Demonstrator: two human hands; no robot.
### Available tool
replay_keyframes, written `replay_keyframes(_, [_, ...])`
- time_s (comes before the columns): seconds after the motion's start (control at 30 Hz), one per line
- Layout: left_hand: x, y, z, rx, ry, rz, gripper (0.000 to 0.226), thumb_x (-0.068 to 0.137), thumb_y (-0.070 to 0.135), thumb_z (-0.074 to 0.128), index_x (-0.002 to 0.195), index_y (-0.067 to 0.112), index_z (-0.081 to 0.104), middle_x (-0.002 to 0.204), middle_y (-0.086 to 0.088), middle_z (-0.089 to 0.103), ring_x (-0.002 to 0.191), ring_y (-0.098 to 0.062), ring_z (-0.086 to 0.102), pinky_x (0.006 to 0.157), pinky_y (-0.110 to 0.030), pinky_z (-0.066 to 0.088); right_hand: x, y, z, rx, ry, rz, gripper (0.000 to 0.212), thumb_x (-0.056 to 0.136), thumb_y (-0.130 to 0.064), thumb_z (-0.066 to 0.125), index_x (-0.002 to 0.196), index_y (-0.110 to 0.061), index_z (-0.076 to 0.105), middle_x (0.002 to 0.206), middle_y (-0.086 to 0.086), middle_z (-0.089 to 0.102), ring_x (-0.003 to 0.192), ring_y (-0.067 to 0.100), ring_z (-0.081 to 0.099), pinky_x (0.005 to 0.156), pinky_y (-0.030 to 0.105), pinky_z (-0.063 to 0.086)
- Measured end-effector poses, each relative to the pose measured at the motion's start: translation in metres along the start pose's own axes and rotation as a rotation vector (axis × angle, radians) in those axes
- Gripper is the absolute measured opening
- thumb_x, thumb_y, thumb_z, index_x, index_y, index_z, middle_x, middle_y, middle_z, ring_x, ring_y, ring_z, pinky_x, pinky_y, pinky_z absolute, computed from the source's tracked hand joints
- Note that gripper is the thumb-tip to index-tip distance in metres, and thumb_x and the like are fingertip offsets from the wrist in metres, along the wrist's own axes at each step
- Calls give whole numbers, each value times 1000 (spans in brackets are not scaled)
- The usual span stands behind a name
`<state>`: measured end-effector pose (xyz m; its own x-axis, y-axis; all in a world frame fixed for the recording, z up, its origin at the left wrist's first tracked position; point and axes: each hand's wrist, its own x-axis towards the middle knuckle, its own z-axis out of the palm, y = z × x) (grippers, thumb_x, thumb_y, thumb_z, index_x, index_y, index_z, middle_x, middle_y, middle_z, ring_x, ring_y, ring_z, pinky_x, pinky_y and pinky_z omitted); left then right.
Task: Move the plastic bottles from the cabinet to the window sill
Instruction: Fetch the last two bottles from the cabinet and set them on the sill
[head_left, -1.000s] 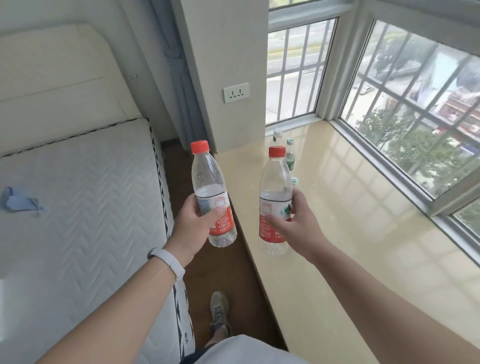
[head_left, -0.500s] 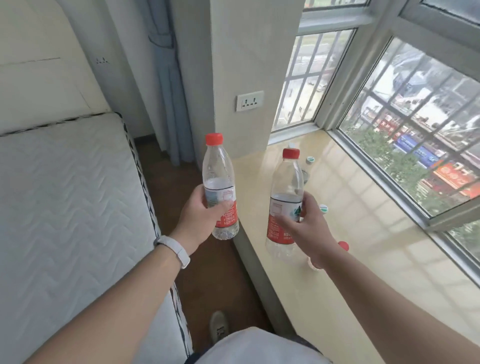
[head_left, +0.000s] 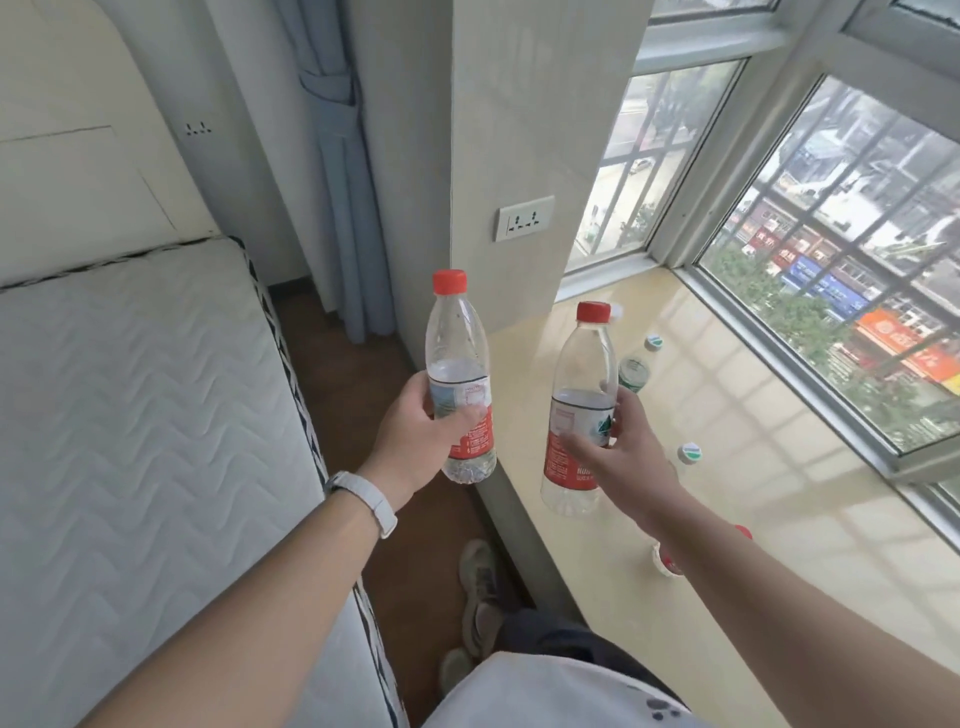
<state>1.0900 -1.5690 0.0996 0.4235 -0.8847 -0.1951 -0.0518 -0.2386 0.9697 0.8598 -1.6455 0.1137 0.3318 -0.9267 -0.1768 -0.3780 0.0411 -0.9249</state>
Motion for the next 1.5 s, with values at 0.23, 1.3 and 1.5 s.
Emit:
replay_keyframes(0.23, [67,6,3,66,-13,-21,47,77,39,81,119,35,61,110,16,71,98,1,67,81,-25,54,83,7,10,39,-9,28,51,69,-54,78,110,-52,48,108,-14,63,93,-5,63,67,17,50])
replay_keyframes(1.3, [336,73,156,296,-669,-3,55,64,40,86,111,32,58,107,11,69,100,-1,65,70,-15,51,225,31,-60,321,566,258,57,66,-50,78,106,-66,41,100,-38,60,89,-6,66,65,11,50])
replay_keyframes(1.5, [373,65,165,358,-900,50,47,77,28,84,114,30,55,112,10,66,102,3,61,83,-27,51,214,16,-39,318,803,345,57,73,-37,79,110,-59,43,98,-38,60,90,-8,64,68,11,50])
